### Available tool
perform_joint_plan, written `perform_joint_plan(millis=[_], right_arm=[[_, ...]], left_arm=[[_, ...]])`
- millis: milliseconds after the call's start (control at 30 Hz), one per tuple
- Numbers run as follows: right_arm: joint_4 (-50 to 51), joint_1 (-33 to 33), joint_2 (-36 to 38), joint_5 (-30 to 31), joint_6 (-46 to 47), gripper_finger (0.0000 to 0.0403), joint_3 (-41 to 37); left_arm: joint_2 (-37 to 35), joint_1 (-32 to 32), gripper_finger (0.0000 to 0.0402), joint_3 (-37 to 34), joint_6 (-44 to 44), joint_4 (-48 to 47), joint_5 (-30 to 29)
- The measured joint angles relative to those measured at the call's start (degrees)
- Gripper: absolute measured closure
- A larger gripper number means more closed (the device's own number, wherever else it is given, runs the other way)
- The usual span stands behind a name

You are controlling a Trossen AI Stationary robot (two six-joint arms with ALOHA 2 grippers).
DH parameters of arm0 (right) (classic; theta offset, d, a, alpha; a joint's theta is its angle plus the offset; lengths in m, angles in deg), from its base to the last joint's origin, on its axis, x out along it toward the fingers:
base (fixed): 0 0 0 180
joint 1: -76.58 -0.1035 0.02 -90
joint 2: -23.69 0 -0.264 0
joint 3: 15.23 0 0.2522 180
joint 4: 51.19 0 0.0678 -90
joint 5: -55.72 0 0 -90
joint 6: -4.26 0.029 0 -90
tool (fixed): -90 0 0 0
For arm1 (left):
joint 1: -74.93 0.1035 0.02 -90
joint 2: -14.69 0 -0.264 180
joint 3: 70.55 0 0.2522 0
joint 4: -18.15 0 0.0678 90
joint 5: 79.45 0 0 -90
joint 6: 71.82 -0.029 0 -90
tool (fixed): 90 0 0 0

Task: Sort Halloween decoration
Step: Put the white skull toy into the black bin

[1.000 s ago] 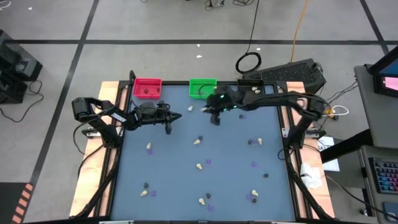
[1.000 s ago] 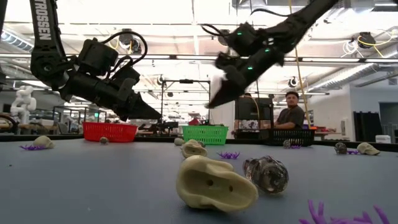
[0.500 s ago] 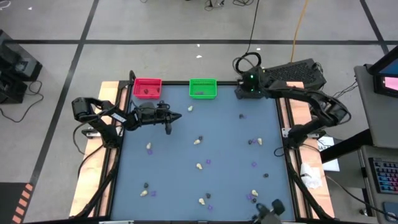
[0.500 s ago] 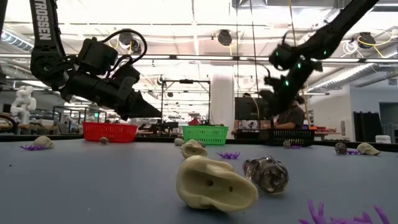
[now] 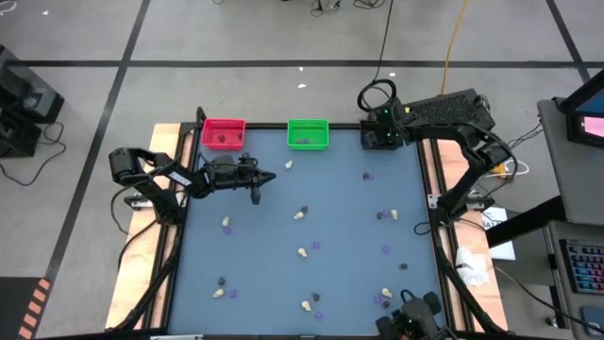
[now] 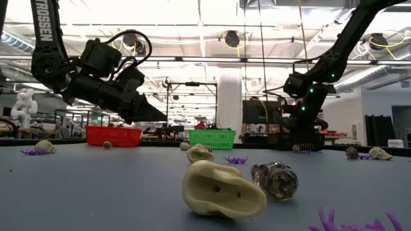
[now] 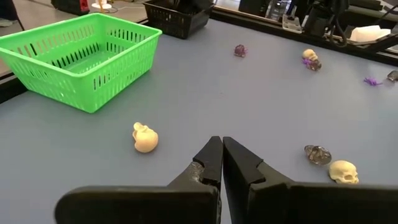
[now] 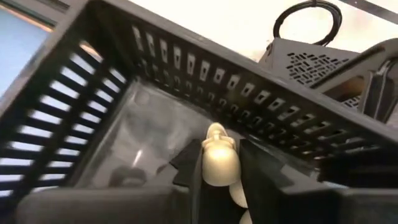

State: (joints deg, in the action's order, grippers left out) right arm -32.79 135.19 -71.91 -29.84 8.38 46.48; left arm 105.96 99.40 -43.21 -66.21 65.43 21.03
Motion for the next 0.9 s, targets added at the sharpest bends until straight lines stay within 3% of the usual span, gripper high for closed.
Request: perform_joint_plan(millis=[300, 433, 533, 667, 800, 900], right_arm=[[1.4, -0.2, 5.4, -0.1, -0.6, 0.0240, 0.0], [5.1, -0.3, 10.5, -0.2, -2.0, 0.0227, 0.0], [7.7, -1.6, 14.4, -0.1, -3.6, 0.0248, 0.0], [7.8, -5.7, 18.0, -0.2, -4.8, 0.0309, -0.2], [4.6, -10.8, 20.2, -0.2, -5.2, 0.0378, -2.8], [-1.0, -14.8, 21.3, -0.2, -5.1, 0.0396, -6.1]], left_arm=[[0.0, 0.0, 0.0394, 0.7, 0.0, -0.3, 0.0], [0.0, 0.0, 0.0394, 2.3, 0.0, -0.6, 0.2], [0.0, 0.2, 0.0394, 4.0, -0.3, -2.0, 2.0], [0.0, 0.3, 0.0394, 6.5, -0.5, -4.1, 5.4], [0.0, 0.3, 0.0394, 9.3, -0.6, -7.8, 9.8], [0.0, 0.3, 0.0394, 11.7, -0.7, -11.6, 10.5]])
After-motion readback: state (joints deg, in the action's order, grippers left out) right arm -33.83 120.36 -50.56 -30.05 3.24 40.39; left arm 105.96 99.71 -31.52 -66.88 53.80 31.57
